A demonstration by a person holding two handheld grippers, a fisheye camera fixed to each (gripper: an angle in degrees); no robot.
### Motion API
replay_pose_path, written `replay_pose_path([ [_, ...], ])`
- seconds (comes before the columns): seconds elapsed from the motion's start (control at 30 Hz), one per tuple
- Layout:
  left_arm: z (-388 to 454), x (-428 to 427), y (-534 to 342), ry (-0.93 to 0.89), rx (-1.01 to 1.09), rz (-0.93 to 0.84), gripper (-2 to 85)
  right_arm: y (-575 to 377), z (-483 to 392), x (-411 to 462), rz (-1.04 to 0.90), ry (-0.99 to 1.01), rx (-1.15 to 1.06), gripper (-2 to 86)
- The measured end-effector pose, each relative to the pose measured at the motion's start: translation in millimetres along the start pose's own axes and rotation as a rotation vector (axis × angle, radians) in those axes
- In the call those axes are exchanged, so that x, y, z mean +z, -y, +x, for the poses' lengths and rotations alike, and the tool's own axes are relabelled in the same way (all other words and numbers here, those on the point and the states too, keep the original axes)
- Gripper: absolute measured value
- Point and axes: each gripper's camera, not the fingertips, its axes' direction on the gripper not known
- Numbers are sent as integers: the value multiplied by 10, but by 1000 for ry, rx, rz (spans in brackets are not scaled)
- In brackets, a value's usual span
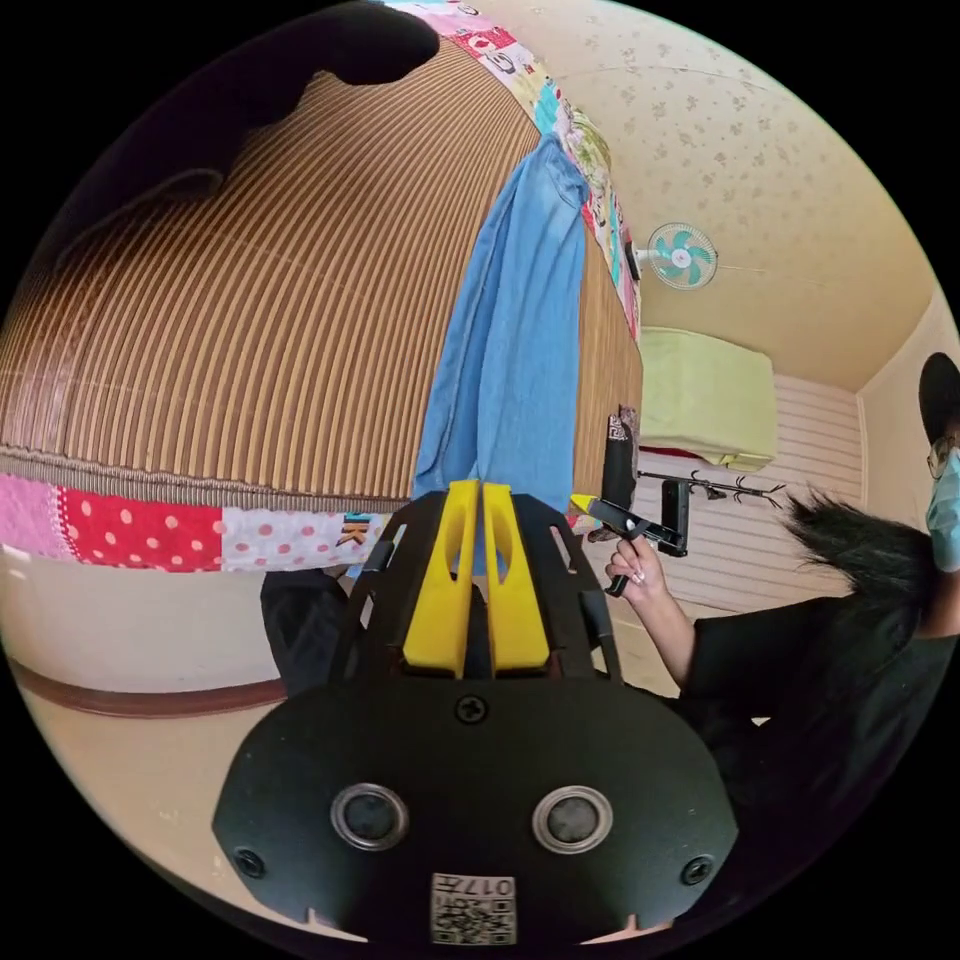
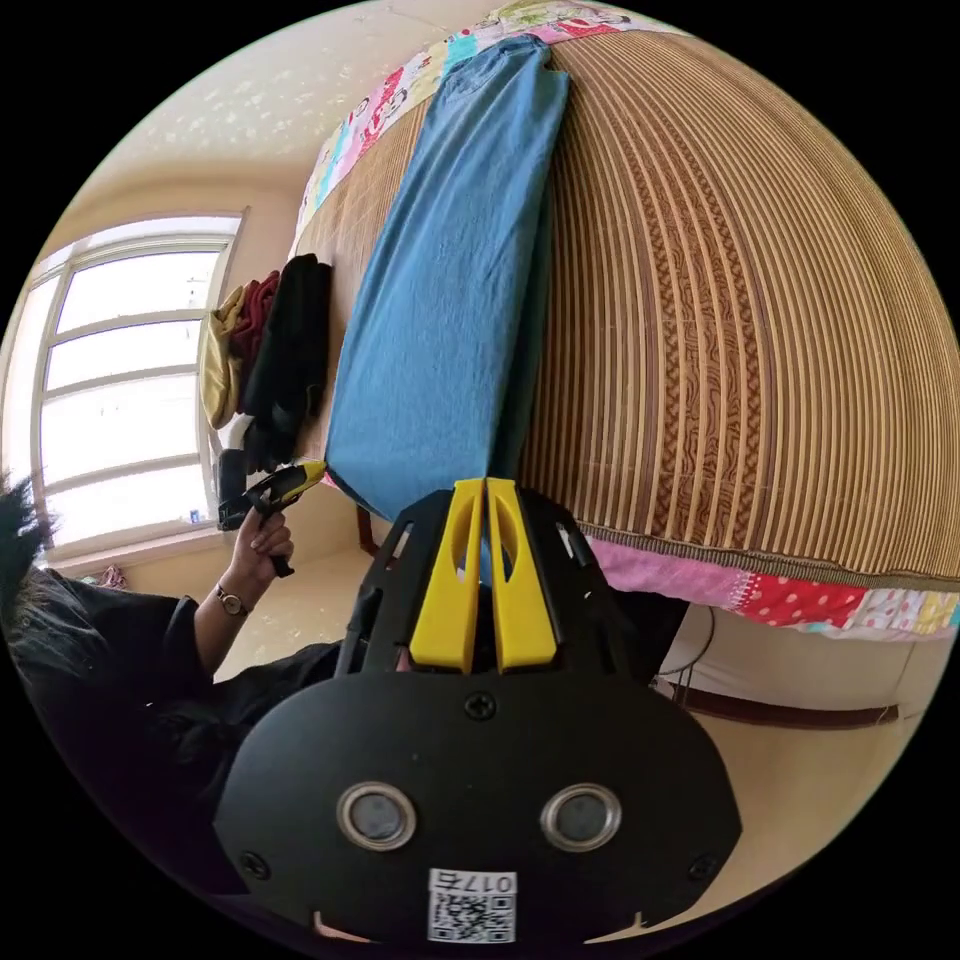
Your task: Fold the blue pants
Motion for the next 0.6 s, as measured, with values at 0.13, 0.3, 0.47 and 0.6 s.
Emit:
replay_pose_path([
  [0.13,-102,102,-47,50,-43,-19,60,82,185,-49,-8,-15,12,73],
  [0.3,103,126,342,-6,73,60,136,516,644,-329,117,207,27,116],
  [0.47,58,604,1096,-3,67,-42,109,1236,1011,-119,38,578,22,100],
  [0.6,128,1096,1369,13,52,-208,33,1576,820,78,-75,572,-13,45],
])
